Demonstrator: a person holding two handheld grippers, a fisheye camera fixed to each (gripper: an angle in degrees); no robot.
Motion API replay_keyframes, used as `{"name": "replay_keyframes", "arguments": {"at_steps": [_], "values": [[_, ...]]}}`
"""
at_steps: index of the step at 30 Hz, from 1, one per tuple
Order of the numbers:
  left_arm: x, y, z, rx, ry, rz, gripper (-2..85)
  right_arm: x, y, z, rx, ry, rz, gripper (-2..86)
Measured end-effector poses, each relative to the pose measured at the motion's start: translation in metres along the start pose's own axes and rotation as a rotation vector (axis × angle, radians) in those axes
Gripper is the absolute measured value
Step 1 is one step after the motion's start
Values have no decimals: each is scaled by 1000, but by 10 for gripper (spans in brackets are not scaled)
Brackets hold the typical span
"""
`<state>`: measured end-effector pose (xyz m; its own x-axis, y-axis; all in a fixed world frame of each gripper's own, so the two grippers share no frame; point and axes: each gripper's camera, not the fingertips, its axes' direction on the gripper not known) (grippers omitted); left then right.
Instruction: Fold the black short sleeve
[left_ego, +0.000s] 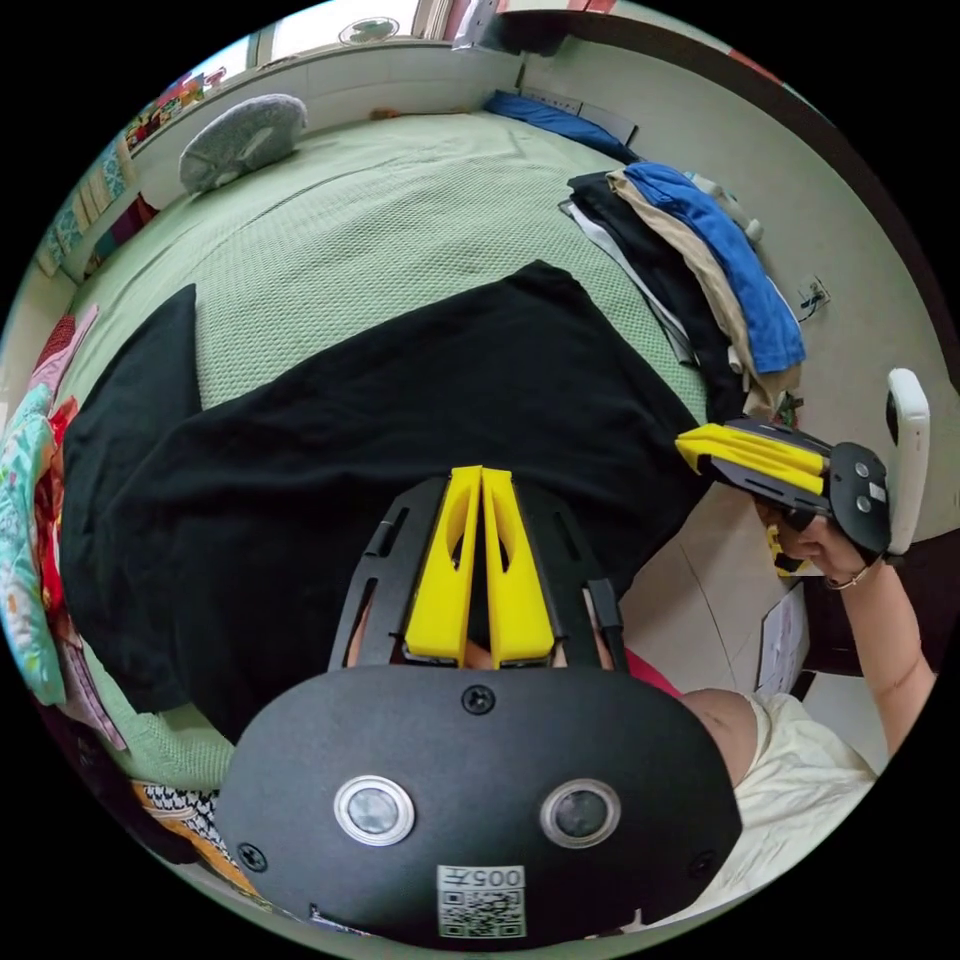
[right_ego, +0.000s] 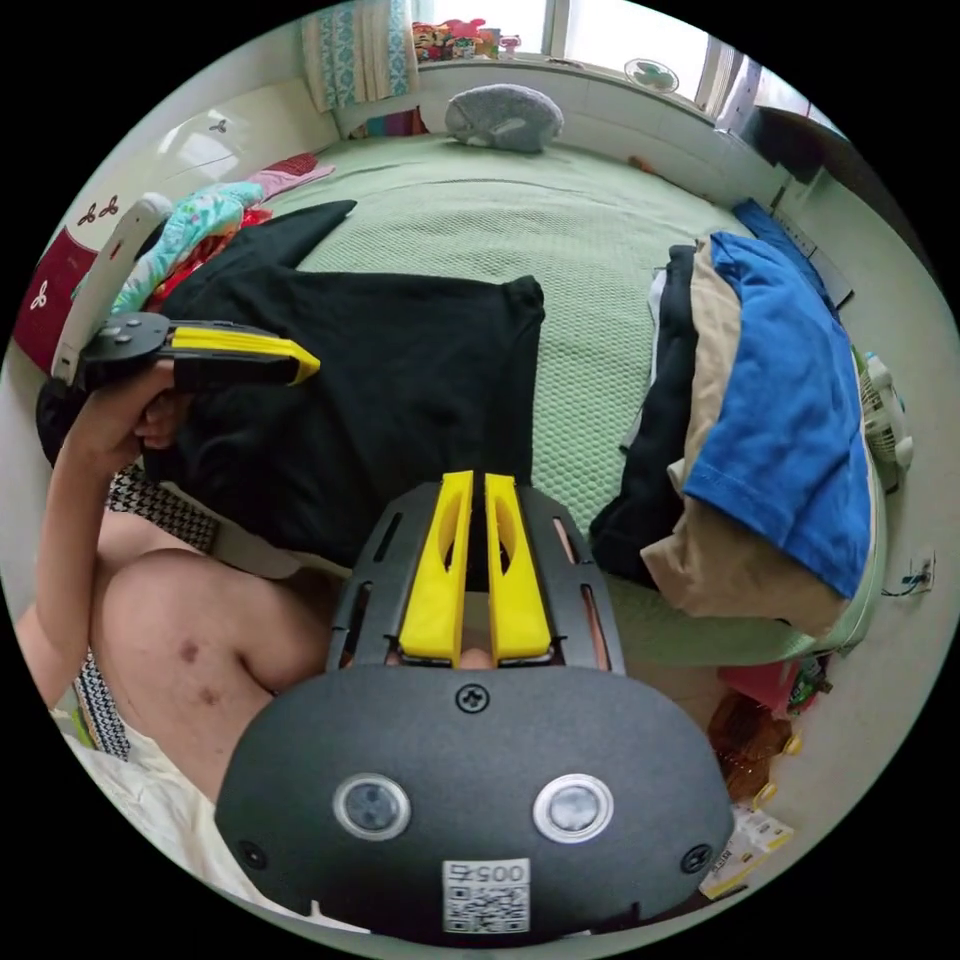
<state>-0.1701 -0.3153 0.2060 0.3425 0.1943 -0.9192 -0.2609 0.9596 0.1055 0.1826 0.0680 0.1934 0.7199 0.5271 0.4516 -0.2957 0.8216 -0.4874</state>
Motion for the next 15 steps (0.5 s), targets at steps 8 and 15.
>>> {"name": "replay_keyframes", "arguments": {"at_steps": [8,15], "values": [[27,0,-10,-21,-20,39,4,16,1,-31,53,-15,-26,40],[81,20,-34,33,85,180,71,48,-104,-39,110,-56,-70,72]]}}
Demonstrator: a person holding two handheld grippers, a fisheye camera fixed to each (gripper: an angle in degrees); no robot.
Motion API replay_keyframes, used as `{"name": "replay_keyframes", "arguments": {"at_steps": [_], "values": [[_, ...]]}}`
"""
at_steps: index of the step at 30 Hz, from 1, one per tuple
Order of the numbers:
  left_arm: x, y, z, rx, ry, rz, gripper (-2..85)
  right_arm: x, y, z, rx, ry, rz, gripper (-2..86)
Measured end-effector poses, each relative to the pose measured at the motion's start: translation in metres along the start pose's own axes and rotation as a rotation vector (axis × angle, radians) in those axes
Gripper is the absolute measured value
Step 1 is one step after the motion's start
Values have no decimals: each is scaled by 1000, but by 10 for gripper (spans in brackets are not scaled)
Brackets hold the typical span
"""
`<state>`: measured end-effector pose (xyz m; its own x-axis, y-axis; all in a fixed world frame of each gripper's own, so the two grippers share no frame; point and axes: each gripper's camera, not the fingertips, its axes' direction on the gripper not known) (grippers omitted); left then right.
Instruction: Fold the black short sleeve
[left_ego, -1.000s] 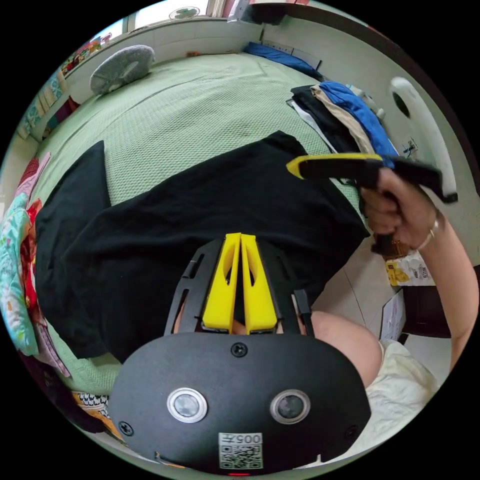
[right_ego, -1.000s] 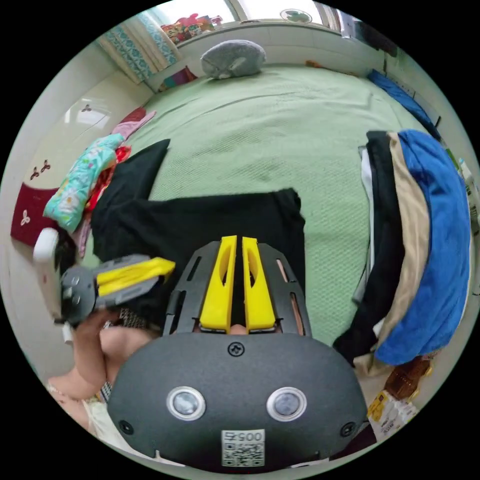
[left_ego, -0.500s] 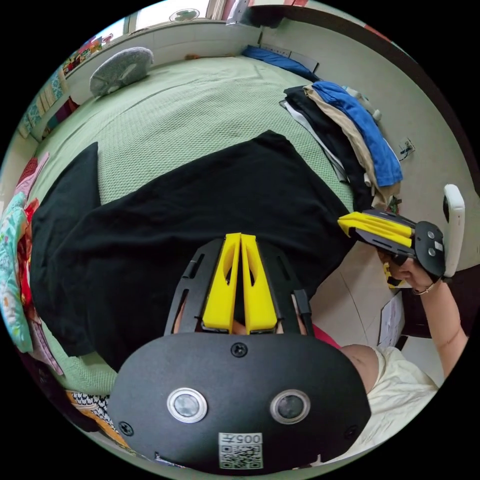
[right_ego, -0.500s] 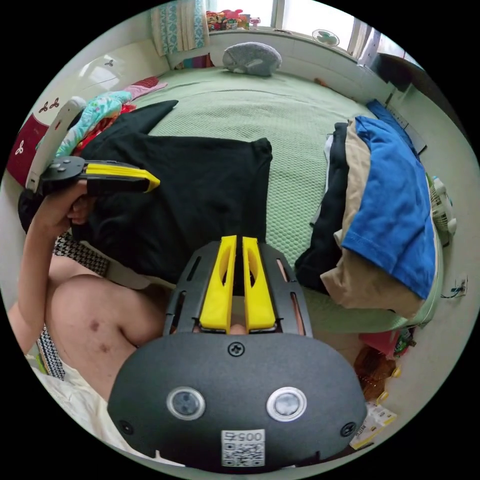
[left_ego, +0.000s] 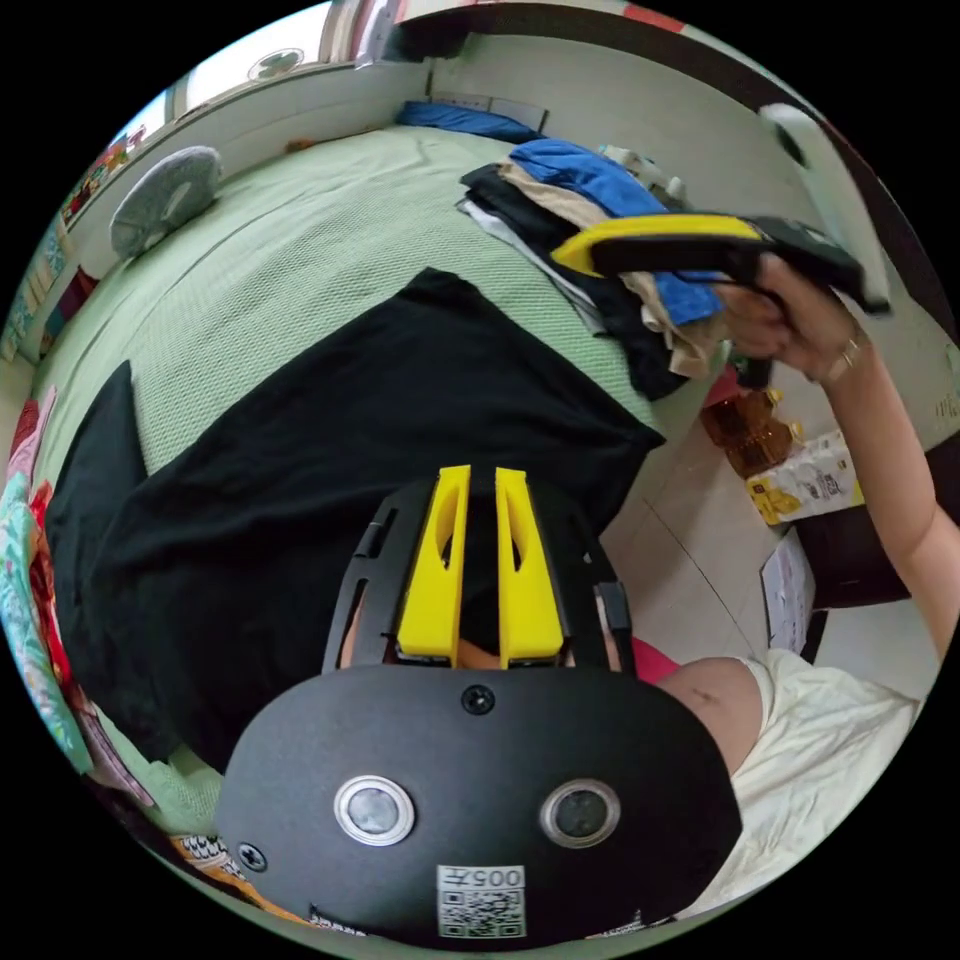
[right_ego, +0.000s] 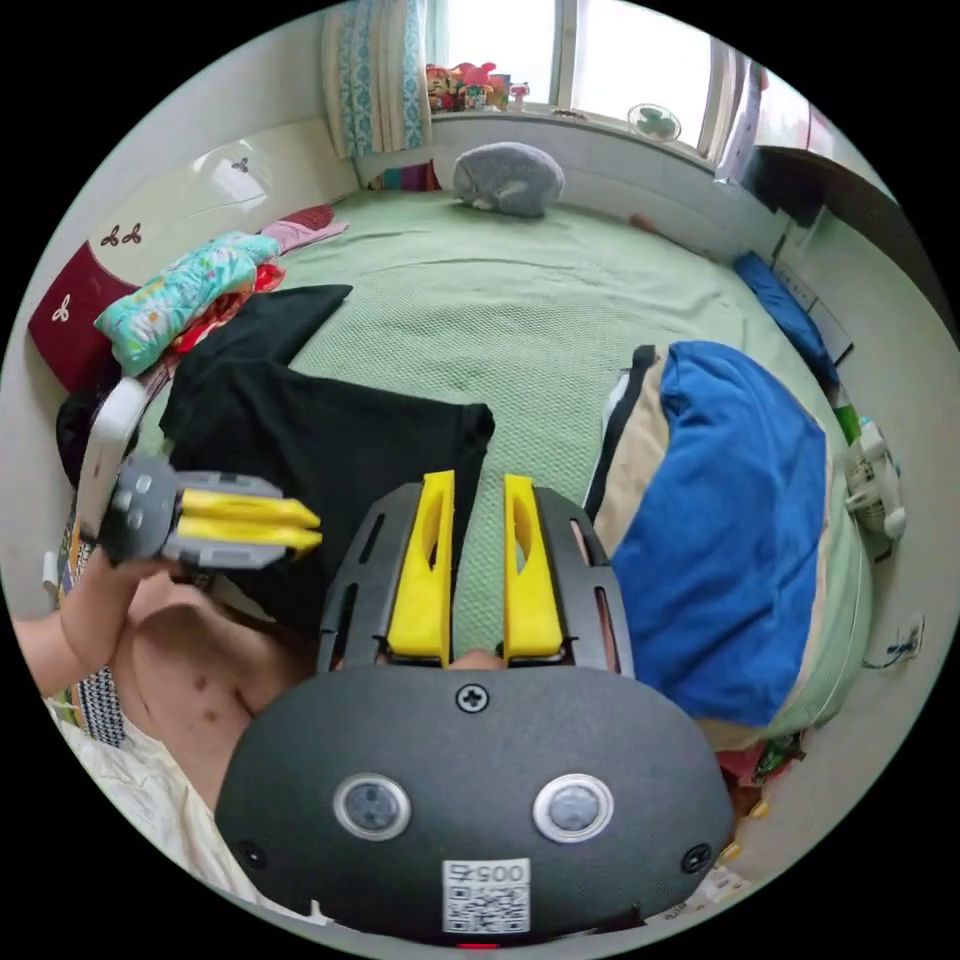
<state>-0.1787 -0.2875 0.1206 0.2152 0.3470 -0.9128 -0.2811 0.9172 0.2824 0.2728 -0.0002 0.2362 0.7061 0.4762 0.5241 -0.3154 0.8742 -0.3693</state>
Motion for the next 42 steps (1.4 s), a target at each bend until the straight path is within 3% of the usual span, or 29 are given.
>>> {"name": "replay_keyframes", "arguments": {"at_steps": [6,10,23,29,42], "values": [[37,-8,-20,46,132,-46,111,3,-67,75,-166,-46,-11,86],[68,-12,-32,86,116,-98,134,17,-87,112,-258,-85,54,100],[114,21,-11,144,31,-308,174,-4,-97,144,-275,12,31,89],[148,31,-6,132,-194,-219,163,-5,-96,146,-239,-9,46,83],[126,69,-34,68,-99,-283,50,-37,-90,139,-155,12,-57,-3]]}}
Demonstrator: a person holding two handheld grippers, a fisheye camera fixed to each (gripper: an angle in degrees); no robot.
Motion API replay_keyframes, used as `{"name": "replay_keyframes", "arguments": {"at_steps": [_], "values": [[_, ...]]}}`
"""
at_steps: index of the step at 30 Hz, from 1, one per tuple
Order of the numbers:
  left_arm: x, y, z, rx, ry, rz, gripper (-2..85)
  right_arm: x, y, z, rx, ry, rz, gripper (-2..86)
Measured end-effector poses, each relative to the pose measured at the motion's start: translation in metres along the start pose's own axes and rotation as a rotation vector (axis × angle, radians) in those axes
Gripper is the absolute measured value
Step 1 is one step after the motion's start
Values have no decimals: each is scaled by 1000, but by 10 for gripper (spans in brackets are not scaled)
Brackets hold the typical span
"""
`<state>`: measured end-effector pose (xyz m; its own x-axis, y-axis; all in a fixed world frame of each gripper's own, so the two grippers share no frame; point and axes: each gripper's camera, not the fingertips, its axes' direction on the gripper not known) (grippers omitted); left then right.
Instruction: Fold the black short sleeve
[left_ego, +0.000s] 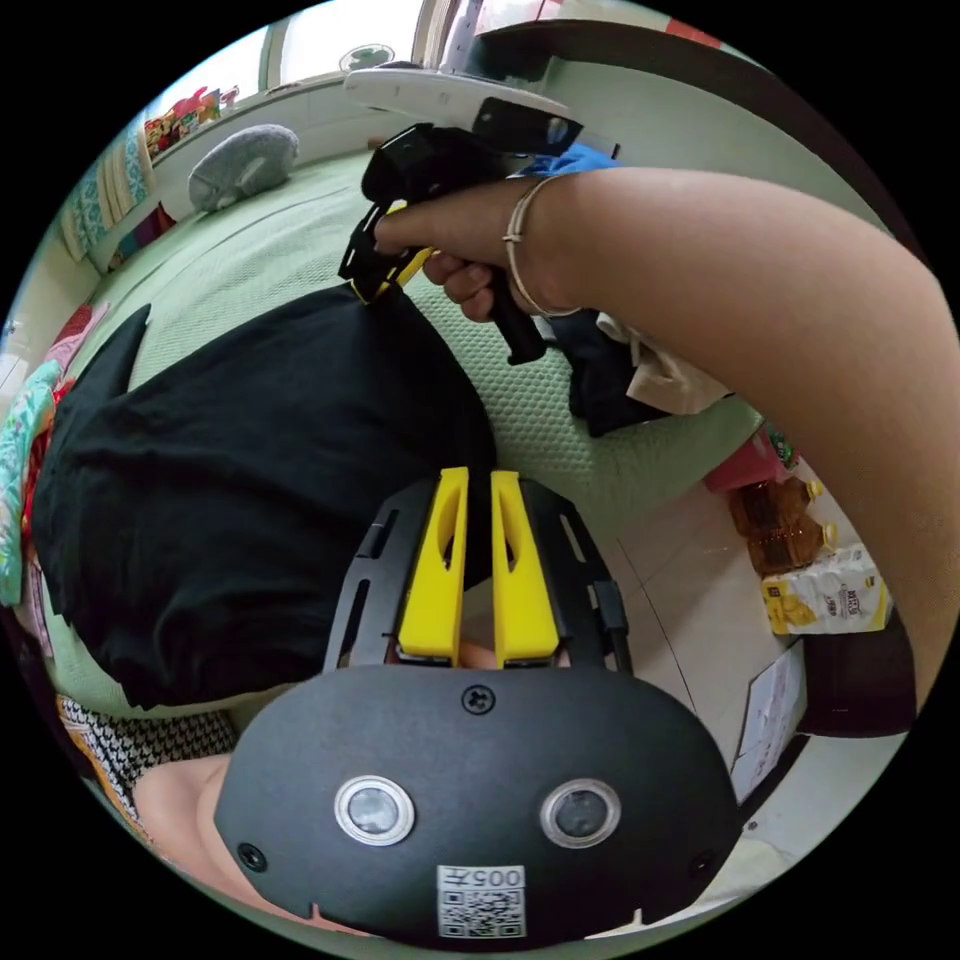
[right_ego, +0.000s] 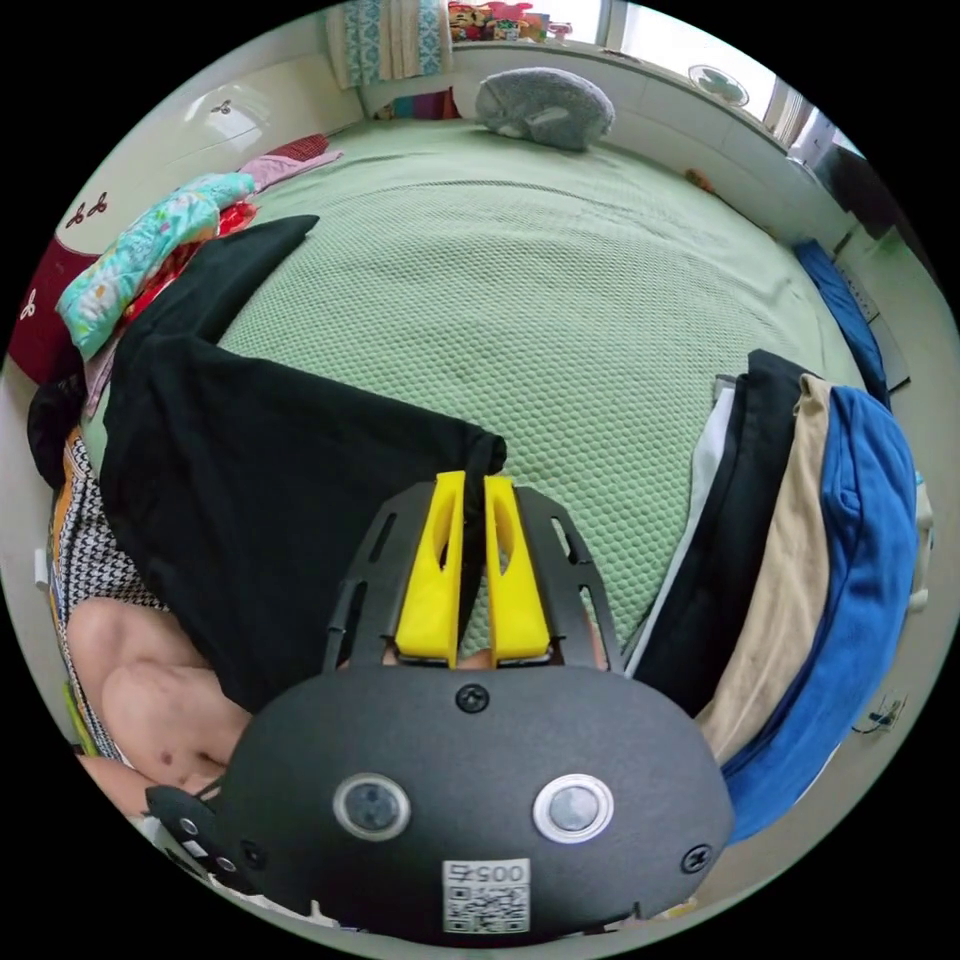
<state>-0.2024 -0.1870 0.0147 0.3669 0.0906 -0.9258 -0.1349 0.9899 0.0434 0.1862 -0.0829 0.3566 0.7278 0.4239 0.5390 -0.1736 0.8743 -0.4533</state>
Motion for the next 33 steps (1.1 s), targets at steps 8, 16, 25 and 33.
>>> {"name": "replay_keyframes", "arguments": {"at_steps": [8,16,25,33], "values": [[-30,16,-31,47,185,-3,46,13,1,-44,37,-94,92,-9],[-14,24,-63,119,289,72,46,33,20,-89,5,65,158,-9],[-55,46,-97,146,273,94,47,15,22,-124,3,110,248,-9],[-164,103,-126,144,188,-22,48,-121,-30,-123,8,30,83,-9]]}}
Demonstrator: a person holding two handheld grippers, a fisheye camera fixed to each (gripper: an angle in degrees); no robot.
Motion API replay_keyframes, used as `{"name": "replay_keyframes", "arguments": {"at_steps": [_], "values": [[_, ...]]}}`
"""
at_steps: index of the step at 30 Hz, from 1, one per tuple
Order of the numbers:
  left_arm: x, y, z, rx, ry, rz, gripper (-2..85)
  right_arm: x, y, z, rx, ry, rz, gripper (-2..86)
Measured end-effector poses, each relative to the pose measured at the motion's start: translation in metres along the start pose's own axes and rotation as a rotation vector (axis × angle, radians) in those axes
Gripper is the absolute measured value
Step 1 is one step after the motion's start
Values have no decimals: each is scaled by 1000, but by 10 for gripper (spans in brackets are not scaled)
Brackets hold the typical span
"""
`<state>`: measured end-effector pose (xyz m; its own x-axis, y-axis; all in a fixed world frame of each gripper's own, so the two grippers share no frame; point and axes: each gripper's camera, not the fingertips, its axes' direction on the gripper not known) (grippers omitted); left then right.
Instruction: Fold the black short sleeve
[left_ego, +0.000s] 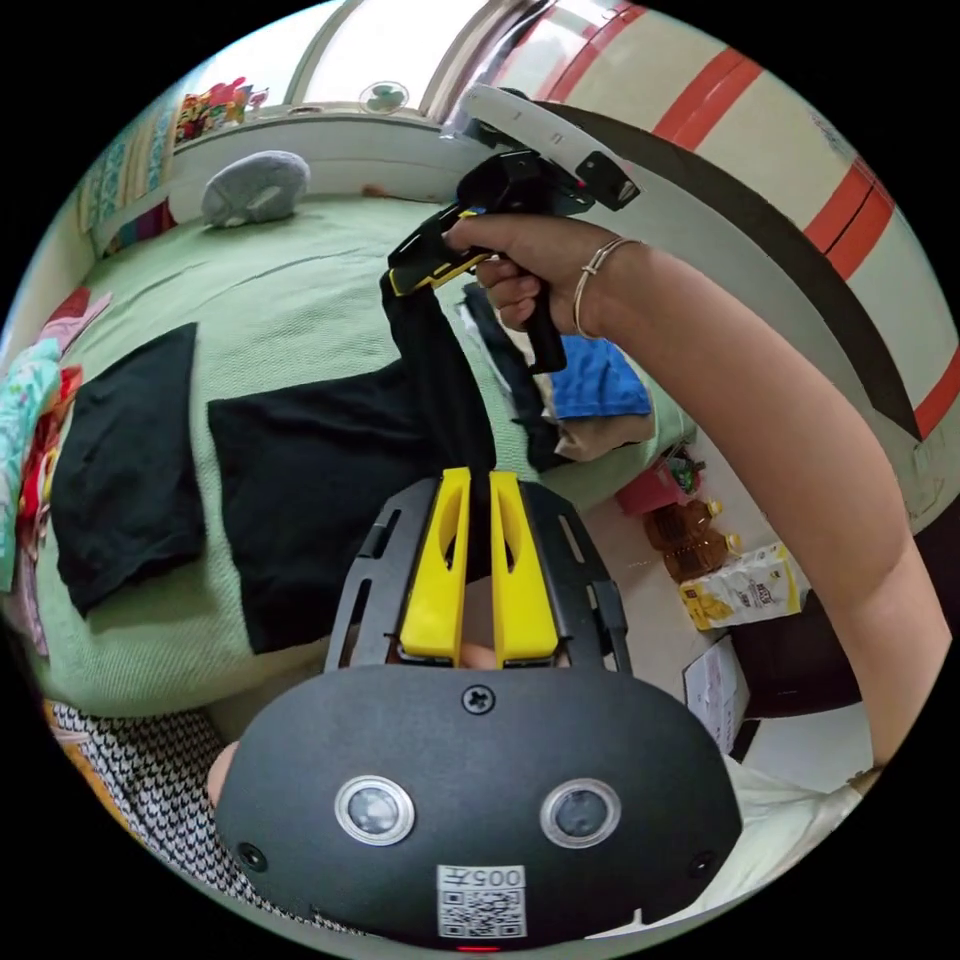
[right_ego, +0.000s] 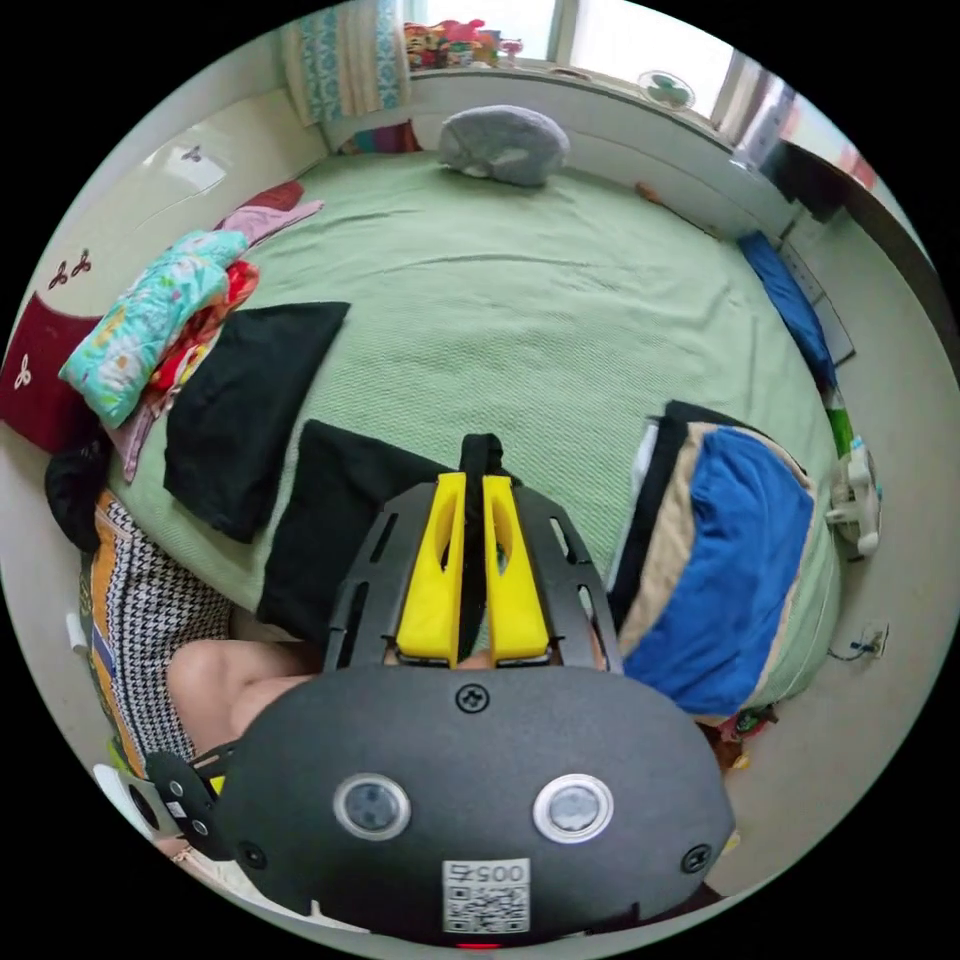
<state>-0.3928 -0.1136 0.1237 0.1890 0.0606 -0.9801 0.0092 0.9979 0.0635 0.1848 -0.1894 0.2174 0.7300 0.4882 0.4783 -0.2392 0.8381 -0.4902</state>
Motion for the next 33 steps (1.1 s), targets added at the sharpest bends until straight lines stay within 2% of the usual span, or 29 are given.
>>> {"name": "replay_keyframes", "arguments": {"at_steps": [5,10,13,20,23,26,29,33], "values": [[-76,33,-12,-44,-86,-138,48,-95,-20,39,-49,-9,-84,-8],[-154,67,18,-168,-156,-298,49,-159,-29,111,-133,1,-152,13],[-176,77,27,-271,-200,-317,54,-157,-23,119,-138,-117,-122,75],[-193,92,5,-134,-166,-314,49,-89,16,41,104,-368,-158,100],[-192,99,4,-45,-127,-281,25,-56,54,18,146,-334,-169,86],[-194,98,26,-75,-123,-267,26,-44,110,15,151,-222,-176,77],[-191,93,54,-113,-201,-238,21,-48,177,26,160,-128,-190,76],[-190,95,85,-84,-203,-247,4,-58,257,58,143,-127,-60,86]]}}
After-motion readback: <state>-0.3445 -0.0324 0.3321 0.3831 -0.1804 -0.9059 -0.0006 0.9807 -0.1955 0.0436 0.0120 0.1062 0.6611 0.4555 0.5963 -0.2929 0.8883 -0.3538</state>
